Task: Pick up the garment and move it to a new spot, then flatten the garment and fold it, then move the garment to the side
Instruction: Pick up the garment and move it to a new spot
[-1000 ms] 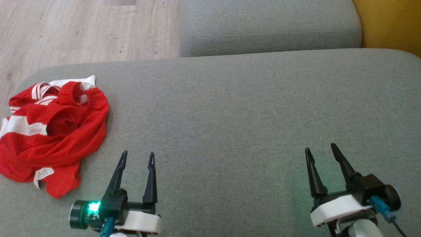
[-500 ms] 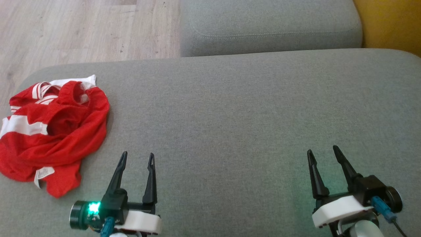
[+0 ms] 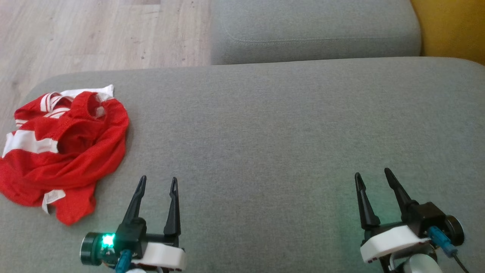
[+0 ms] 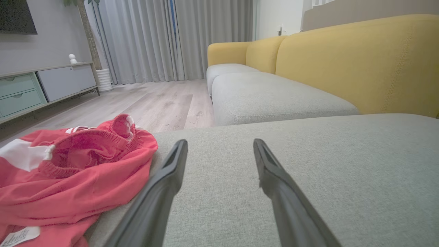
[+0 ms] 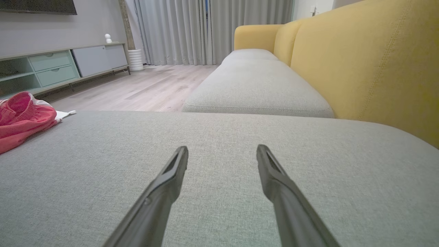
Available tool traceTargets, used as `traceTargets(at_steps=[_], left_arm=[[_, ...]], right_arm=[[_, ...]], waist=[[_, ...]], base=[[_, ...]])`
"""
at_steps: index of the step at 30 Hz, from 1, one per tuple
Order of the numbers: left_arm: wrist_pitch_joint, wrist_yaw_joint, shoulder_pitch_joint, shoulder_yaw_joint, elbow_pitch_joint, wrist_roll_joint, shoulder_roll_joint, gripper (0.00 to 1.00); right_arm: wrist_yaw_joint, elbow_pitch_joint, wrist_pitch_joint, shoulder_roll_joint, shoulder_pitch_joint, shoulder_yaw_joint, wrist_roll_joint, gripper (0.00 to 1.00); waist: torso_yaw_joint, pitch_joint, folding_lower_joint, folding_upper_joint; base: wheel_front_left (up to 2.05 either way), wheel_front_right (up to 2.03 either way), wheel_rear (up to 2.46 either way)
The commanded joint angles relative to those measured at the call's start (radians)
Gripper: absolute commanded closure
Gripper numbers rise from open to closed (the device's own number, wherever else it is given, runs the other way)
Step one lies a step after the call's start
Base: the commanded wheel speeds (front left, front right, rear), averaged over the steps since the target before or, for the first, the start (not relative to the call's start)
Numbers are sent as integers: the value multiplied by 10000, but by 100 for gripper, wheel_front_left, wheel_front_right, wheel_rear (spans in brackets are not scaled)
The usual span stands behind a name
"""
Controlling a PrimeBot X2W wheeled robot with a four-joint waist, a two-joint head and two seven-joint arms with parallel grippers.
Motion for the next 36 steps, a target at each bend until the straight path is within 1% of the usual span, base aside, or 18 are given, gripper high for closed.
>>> traceTargets(at_steps=[1, 6, 10, 21, 27, 31, 36], left_arm=[[-97, 9, -513, 370, -250, -6, 28, 0], [-97, 34, -536, 355, -198, 22, 28, 0], [-97, 55, -550, 388, -192, 37, 28, 0], [-97, 106, -531, 737, -199, 130, 28, 0], [-97, 249, -428, 1006, -289, 107, 28, 0], [-97, 301, -344, 1187, -330, 105, 28, 0], [-97, 271, -258, 1466, -426, 82, 28, 0]], right_arm=[[-7, -307, -136, -95, -300, 177, -14, 0], [-7, -340, -136, -95, -228, 207, 22, 0], [-7, -328, -136, -95, -219, 251, 61, 0], [-7, -304, -136, -95, -275, 426, 109, 0], [-7, -281, -136, -95, -291, 492, 67, 0], [-7, -244, -136, -95, -320, 591, 73, 0], [-7, -220, -136, -95, -316, 687, -8, 0]], waist=[[50, 5, 0, 0], [411, 4, 0, 0], [919, 29, 0, 0], [2779, 160, 0, 0], [3833, 207, 0, 0], [4209, 208, 0, 0], [4328, 234, 0, 0]], base=[[0, 0, 0], [0, 0, 0], [0, 0, 0], [0, 0, 0], [0, 0, 0], [0, 0, 0], [0, 0, 0]])
